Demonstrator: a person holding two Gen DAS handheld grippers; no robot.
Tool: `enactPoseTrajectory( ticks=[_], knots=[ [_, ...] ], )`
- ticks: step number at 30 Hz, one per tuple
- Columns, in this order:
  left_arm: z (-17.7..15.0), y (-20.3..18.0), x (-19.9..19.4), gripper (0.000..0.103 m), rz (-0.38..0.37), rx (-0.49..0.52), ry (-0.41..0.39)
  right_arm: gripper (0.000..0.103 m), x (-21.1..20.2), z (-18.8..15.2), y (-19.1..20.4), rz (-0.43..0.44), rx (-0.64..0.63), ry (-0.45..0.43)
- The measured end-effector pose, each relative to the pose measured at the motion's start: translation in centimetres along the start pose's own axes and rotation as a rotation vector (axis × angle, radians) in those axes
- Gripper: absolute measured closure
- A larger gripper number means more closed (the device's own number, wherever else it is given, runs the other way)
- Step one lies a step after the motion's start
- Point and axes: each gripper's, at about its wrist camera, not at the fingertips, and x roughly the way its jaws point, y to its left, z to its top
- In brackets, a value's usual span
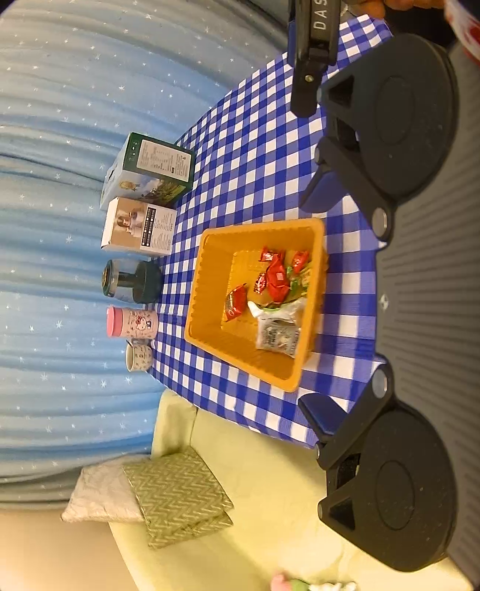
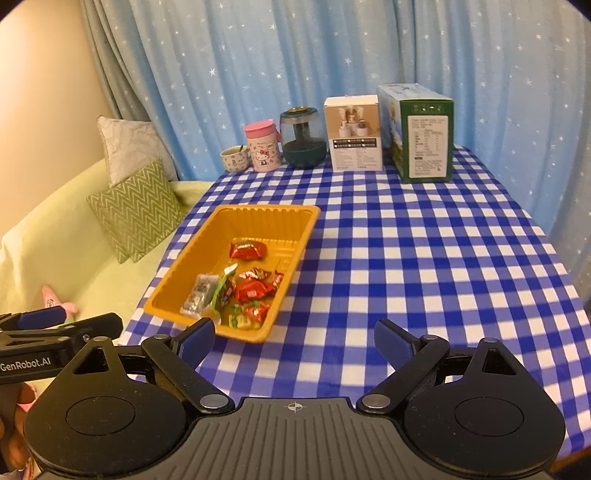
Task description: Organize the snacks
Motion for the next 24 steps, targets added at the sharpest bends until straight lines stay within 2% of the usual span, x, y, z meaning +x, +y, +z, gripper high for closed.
enactPoseTrajectory(
  ticks=[5,17,24],
  knots=[
    [-0.9,-0.7,-2.2,0.000,0.020,-0.010,-0.010,0.010,-2.3,-1.2,-0.4,-0.017,-0.008,-0.007],
    [-2.4,-3.7,-6.0,0.000,0.048,0.072,-0.023,0.010,-6.3,-3.8,-0.5,-0.033,-0.026,-0.014],
    [-3.5,-3.4,-6.8,0.000,0.050,0.016,-0.003,0.010,-8.1,-4.5,-0.8,-0.039,-0.029,-0.020]
  ],
)
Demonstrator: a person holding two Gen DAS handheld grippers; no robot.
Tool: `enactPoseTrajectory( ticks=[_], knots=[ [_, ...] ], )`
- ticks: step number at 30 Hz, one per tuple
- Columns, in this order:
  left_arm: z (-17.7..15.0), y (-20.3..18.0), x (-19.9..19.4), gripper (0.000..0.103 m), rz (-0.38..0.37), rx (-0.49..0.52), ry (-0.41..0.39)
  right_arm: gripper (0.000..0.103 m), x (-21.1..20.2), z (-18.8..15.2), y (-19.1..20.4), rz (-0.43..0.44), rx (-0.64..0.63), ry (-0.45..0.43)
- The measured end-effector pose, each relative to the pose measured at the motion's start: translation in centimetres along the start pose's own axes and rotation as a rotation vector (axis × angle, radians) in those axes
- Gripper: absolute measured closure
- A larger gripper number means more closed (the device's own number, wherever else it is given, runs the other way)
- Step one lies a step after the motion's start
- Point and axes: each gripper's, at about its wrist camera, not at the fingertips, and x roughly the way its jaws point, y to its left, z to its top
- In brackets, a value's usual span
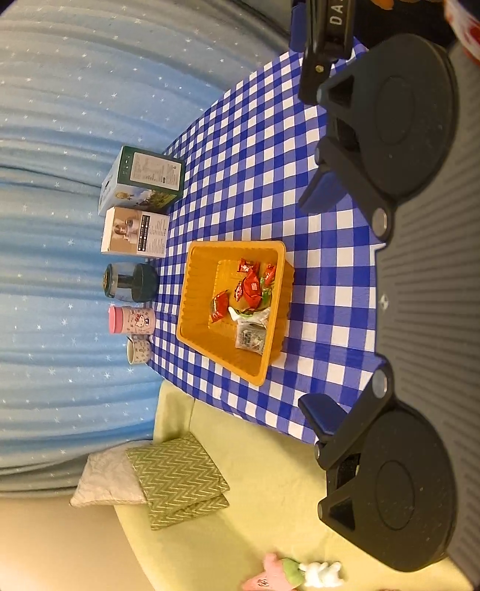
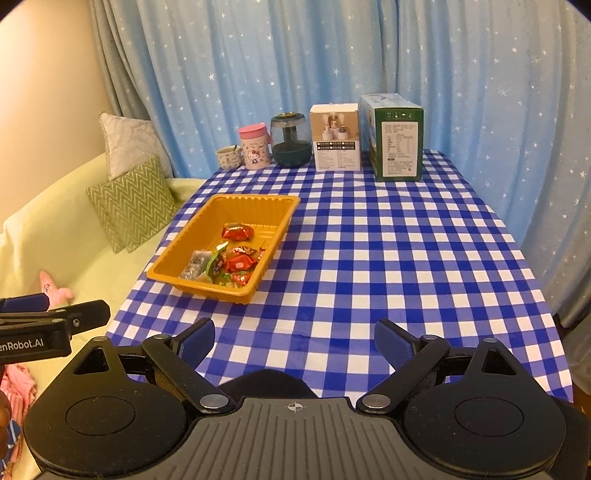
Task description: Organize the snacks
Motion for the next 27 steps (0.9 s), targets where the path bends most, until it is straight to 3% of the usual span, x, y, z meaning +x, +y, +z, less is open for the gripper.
enactPoseTrajectory(
  ticks=[27],
  knots=[
    [-0.52,-0.14,-0.64,0.000,0.010,0.017,-0.013,0.010,-0.84,-0.20,0.07,0.002,-0.006,-0.018]
  ],
)
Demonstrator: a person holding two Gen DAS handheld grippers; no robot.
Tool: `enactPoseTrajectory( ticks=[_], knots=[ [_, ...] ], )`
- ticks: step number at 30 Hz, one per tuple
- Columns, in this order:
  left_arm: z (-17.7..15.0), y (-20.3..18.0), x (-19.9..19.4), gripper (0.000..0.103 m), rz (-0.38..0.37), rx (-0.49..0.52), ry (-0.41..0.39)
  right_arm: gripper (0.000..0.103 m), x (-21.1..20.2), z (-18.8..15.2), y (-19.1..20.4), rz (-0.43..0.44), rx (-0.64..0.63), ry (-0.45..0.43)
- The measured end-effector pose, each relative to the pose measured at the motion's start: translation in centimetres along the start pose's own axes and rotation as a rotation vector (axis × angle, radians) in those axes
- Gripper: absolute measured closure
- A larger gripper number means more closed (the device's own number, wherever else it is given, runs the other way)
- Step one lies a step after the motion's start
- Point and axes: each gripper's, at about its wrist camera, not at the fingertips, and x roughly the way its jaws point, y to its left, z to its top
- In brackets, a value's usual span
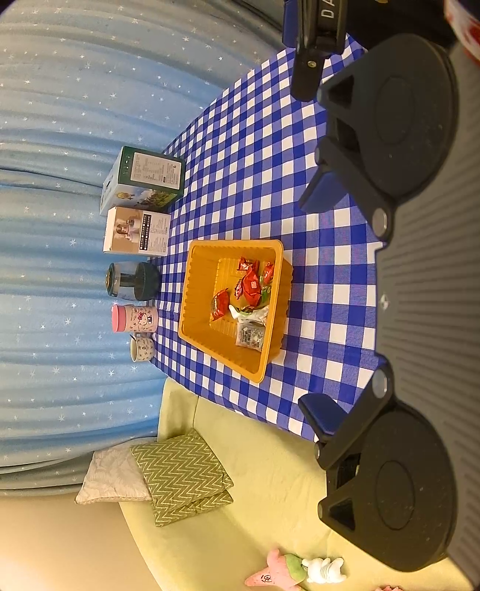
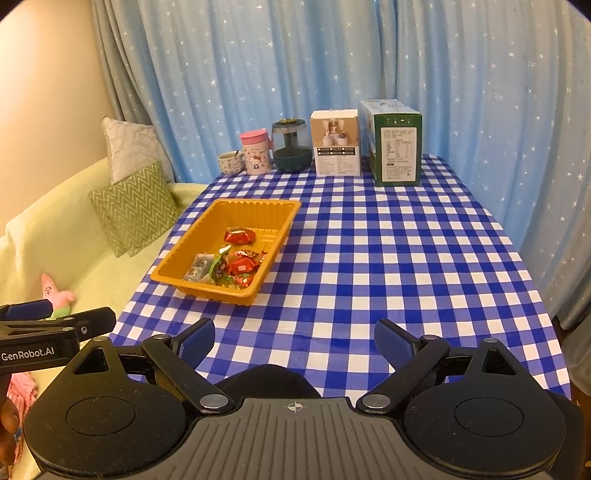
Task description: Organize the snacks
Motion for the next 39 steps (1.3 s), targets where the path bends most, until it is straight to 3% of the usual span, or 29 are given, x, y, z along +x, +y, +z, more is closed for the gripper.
enactPoseTrajectory(
  ticks=[39],
  knots=[
    [0.28,-0.46,0.02,0.000,-0.004,0.003,-0.003,0.010,0.17,-0.20,-0.33,0.001,0.001,-0.001]
  ],
)
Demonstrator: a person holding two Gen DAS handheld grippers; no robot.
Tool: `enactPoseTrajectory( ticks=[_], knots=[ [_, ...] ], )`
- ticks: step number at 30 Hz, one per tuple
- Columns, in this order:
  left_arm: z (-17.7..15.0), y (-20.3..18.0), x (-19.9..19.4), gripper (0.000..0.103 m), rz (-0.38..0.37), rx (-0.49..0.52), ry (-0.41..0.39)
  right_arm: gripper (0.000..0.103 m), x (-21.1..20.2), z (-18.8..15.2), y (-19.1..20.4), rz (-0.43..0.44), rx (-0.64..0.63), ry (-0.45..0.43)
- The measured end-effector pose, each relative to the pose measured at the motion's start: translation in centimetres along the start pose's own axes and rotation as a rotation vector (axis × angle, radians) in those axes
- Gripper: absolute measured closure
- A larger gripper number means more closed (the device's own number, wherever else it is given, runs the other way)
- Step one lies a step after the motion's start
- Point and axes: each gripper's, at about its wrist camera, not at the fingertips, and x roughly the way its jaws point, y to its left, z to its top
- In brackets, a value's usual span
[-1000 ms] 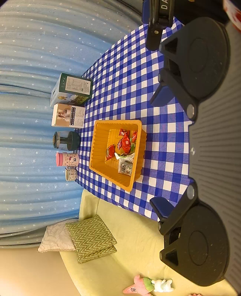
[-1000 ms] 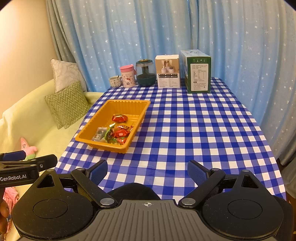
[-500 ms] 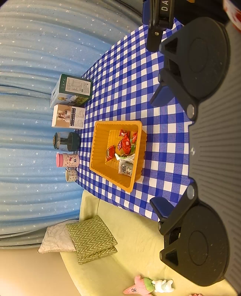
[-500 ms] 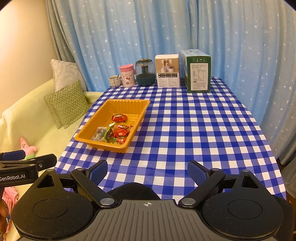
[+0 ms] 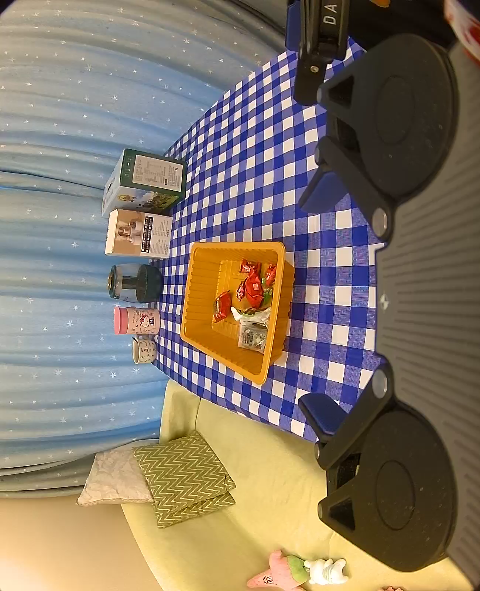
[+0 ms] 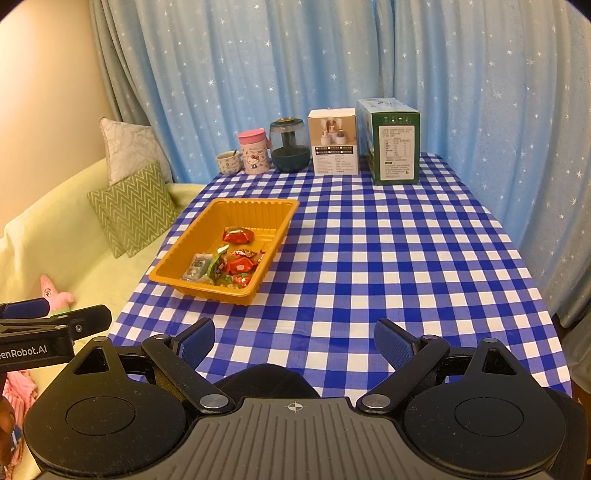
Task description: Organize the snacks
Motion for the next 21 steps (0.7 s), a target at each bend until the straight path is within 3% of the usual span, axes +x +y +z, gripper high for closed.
enactPoseTrajectory(
  ticks=[21],
  knots=[
    [-0.03,-0.05,0.03,0.000,0.000,0.002,0.001,0.010,0.02,0.03,-0.12,0.001,0.001,0.001]
  ],
)
